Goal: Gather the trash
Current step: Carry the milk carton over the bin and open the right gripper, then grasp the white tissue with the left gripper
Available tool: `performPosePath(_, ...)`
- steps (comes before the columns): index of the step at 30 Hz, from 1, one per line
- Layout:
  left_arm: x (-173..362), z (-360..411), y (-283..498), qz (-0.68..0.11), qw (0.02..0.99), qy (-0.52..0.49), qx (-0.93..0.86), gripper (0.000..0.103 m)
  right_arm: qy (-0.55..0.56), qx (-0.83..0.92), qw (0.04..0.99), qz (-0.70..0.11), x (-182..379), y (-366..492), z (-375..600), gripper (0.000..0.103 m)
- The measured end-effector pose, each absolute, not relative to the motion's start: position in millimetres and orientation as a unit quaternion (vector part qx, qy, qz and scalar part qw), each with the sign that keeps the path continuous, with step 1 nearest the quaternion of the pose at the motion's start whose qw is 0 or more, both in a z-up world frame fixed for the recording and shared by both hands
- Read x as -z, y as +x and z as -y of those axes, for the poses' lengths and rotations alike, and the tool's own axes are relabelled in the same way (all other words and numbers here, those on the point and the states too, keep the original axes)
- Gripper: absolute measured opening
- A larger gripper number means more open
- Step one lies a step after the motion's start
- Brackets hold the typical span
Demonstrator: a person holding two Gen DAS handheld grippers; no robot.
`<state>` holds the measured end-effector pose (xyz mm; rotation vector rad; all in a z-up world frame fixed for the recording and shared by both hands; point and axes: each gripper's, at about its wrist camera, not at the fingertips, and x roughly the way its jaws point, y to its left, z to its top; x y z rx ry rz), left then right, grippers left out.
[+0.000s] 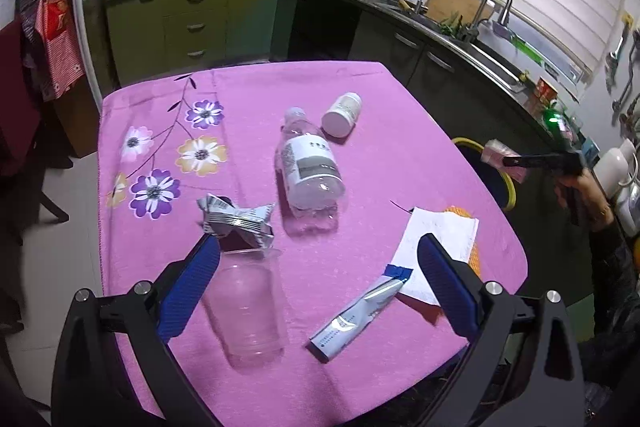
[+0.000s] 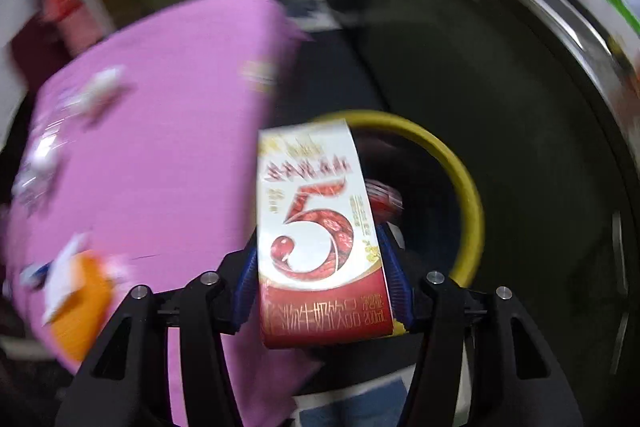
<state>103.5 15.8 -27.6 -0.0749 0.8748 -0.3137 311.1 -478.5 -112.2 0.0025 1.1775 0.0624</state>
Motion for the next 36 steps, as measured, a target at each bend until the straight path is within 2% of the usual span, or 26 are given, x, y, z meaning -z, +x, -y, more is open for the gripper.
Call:
performPosePath(5, 30.4, 2.7, 100.6, -0.436, 0.884, -0.007, 0.166, 0.094, 0.052, 0.018, 0.810, -0.584, 165.3, 342.7, 527.1, 0.053)
performPosePath(7, 32.8, 12.5, 100.3, -0.443, 0.878, 0.001, 0.182, 0.094, 0.059, 0.027, 0.808, -0.586, 173.7, 349.6, 533.7, 0.064)
performPosePath(8, 34.4, 17.0, 101.1, -0.447, 0.874, 0.005, 0.192, 0.094, 0.059, 0.032, 0.809, -0.584, 175.0, 351.0, 533.8, 0.064)
performPosePath(16, 60.4, 106.7, 110.8, -0.478, 0.806, 0.071, 0.341, 0.094, 0.051, 0.021, 0.832, -0.552, 147.9, 323.4, 520.4, 0.065)
performPosePath(24, 108.0, 175.9, 127.9, -0.511, 0.756, 0.108, 0.395, 0.094, 0.044, -0.009, 0.837, -0.545, 138.4, 292.3, 502.6, 0.066)
performPosePath(26, 113.2, 180.6, 135.7, -0.516, 0.755, 0.107, 0.389, 0.088, 0.040, -0.014, 0.837, -0.545, 137.0, 287.9, 499.4, 0.066)
performPosePath(28, 118.3, 182.8, 143.0, -0.524, 0.756, 0.108, 0.377, 0.079, 0.041, -0.020, 0.838, -0.544, 136.5, 284.9, 497.1, 0.072)
performPosePath(32, 126.6, 188.5, 149.7, -0.537, 0.752, 0.117, 0.364, 0.067, 0.041, -0.032, 0.839, -0.542, 137.3, 282.3, 491.6, 0.073)
performPosePath(36, 129.3, 187.0, 153.0, -0.549, 0.748, 0.109, 0.357, 0.047, 0.044, -0.043, 0.842, -0.536, 136.8, 282.7, 486.0, 0.073)
